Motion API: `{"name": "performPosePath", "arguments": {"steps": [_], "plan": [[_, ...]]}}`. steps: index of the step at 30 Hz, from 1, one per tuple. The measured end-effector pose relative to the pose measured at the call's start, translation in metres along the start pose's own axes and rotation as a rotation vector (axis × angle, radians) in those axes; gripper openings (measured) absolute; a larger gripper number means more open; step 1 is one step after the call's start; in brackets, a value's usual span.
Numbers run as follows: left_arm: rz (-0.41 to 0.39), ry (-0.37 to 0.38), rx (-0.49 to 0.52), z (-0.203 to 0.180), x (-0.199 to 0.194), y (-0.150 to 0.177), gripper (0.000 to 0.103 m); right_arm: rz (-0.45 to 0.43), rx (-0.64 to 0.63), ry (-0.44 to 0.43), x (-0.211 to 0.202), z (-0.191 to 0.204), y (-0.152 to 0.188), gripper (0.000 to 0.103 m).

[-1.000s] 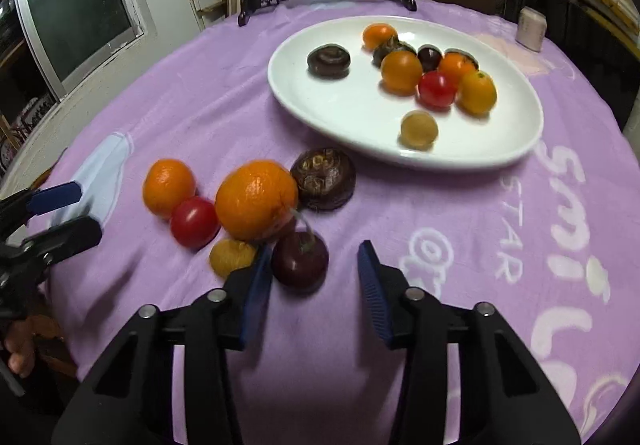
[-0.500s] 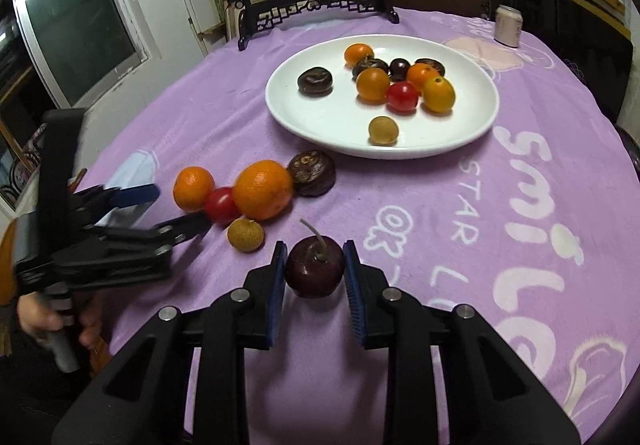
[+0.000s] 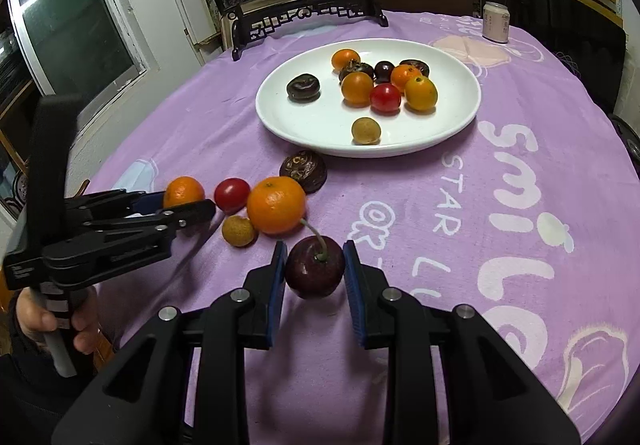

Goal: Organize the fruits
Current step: 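Grasp a dark cherry with the right tool while the left tool grasps an orange, then carry the cherry and orange over the plate and release both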

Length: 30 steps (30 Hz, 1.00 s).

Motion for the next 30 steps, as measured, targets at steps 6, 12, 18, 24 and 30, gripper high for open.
{"name": "performPosePath", "arguments": {"steps": [6, 12, 18, 24, 30], "plan": [[-0.063, 0.027, 0.030, -0.010, -0.024, -0.017, 0.041, -0.017, -0.003, 0.003, -0.005, -0.001, -0.006, 0.029], [-0.110, 0.039, 0.069, -0.020, -0.032, -0.055, 0.041, -0.055, -0.032, 0.015, -0.009, -0.001, -0.032, 0.029], [-0.106, 0.078, 0.047, -0.012, -0.005, -0.121, 0.041, -0.077, -0.014, 0.063, 0.010, -0.017, -0.086, 0.029], [-0.083, 0.030, 0.009, -0.002, 0.040, -0.182, 0.041, -0.091, 0.003, 0.114, 0.046, -0.031, -0.148, 0.029], [-0.042, 0.062, -0.042, 0.013, 0.073, -0.184, 0.041, -0.056, -0.006, 0.092, 0.079, -0.033, -0.162, 0.028]]}}
Point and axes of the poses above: each gripper's, at about its wrist camera, not at the fingertips, and x roughly the way its jaws point, z to its left, y to its underside, the point moved 2 cm from there along x, roughly the way its jaws point, and after that the axes turned 10 degrees about x, right-handed, at the moved point
